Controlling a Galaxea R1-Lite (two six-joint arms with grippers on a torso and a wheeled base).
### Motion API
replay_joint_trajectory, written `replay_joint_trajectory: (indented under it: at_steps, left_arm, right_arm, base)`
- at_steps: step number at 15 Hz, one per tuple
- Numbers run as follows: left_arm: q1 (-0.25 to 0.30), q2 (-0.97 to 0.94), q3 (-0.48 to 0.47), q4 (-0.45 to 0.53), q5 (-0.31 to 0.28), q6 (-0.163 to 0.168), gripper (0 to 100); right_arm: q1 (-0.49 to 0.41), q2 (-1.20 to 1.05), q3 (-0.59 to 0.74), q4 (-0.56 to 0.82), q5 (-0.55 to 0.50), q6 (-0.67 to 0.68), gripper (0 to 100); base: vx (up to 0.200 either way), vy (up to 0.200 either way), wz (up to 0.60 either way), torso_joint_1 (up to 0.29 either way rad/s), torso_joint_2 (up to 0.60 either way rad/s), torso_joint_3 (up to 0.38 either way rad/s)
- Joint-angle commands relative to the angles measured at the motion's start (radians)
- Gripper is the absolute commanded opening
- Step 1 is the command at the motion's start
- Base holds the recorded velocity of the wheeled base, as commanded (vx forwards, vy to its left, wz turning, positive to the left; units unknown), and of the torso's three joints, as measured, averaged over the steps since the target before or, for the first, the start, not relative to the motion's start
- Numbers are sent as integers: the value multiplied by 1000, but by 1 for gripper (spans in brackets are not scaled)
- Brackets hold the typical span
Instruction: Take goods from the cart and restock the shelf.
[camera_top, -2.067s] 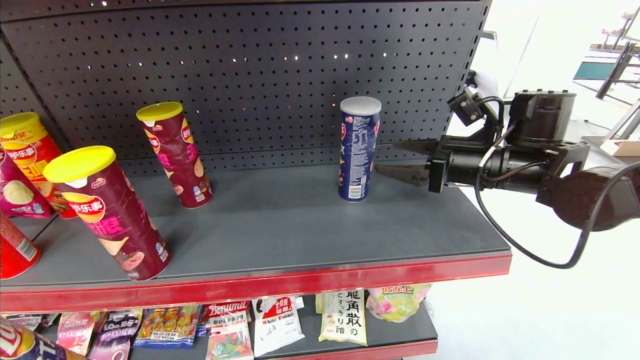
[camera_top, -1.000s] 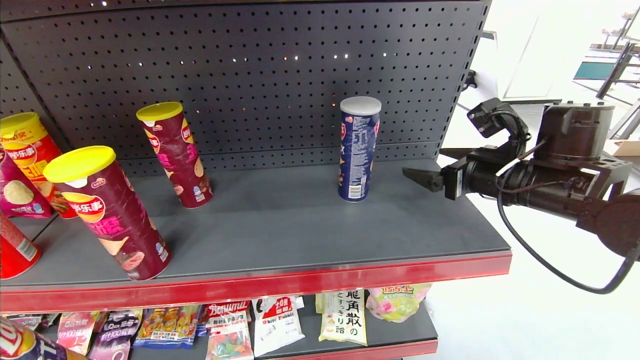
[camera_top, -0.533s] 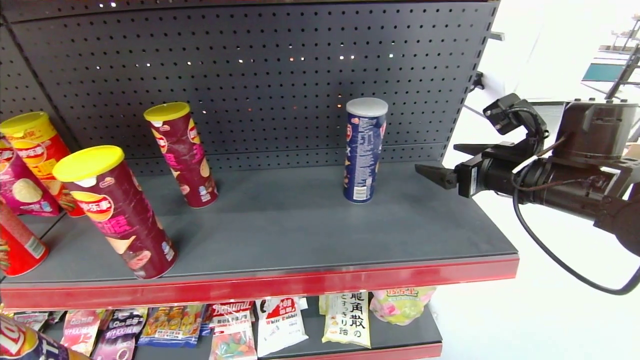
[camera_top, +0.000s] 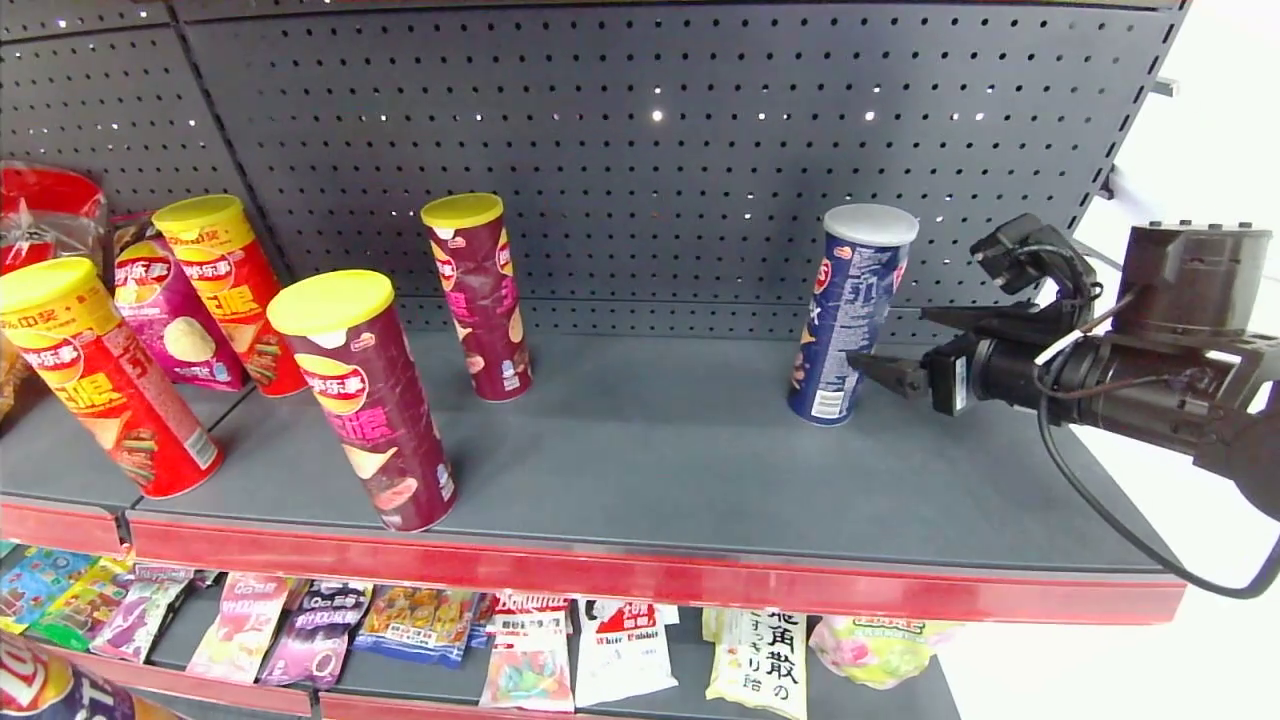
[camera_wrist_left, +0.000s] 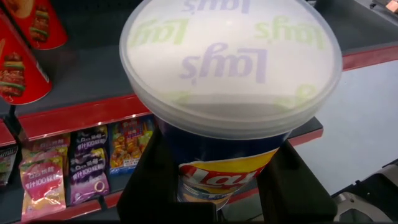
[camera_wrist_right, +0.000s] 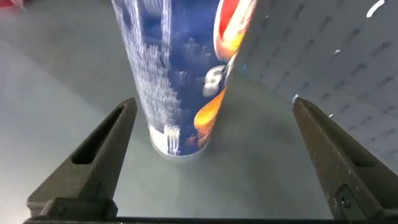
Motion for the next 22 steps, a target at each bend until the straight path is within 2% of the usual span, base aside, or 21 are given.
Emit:
replay_joint_trajectory:
  at_steps: [1, 3, 6, 7, 10, 11, 16, 19, 22]
  left_arm:
    - [0, 2, 0, -1, -1, -1, 0]
    - [0, 2, 0, -1, -3, -1, 0]
    - [0, 7, 1, -1, -6, -1, 0]
    - [0, 7, 1, -1, -6, -1, 0]
    - [0, 7, 4, -1, -6, -2, 0]
    - [0, 7, 9, -1, -6, -2, 0]
    - [0, 7, 9, -1, -6, -2, 0]
    - [0, 8, 11, -1, -6, -2, 0]
    - [0, 8, 11, -1, -7, -2, 0]
  right_arm:
    - [-7, -19, 18, 15, 0, -1, 100]
    - [-7, -25, 25, 15, 8, 9, 100]
    - [-6, -25, 26, 12, 126, 10, 100]
    - [-6, -24, 28, 9, 135, 19, 100]
    - [-6, -14, 14, -30, 78, 16, 100]
    - [2, -16, 17, -68, 8, 18, 100]
    - [11, -59, 83, -82, 40, 25, 100]
    - [11, -34, 67, -82, 59, 25, 100]
    - [16, -8, 44, -82, 59, 84, 100]
  base:
    - [0, 0, 0, 0, 0, 0]
    - [0, 0, 0, 0, 0, 0]
    - [0, 0, 0, 0, 0, 0]
    - [0, 0, 0, 0, 0, 0]
    - [0, 0, 0, 0, 0, 0]
    - [0, 0, 0, 0, 0, 0]
    - [0, 0, 0, 0, 0, 0]
    - [0, 0, 0, 0, 0, 0]
    - [0, 0, 0, 0, 0, 0]
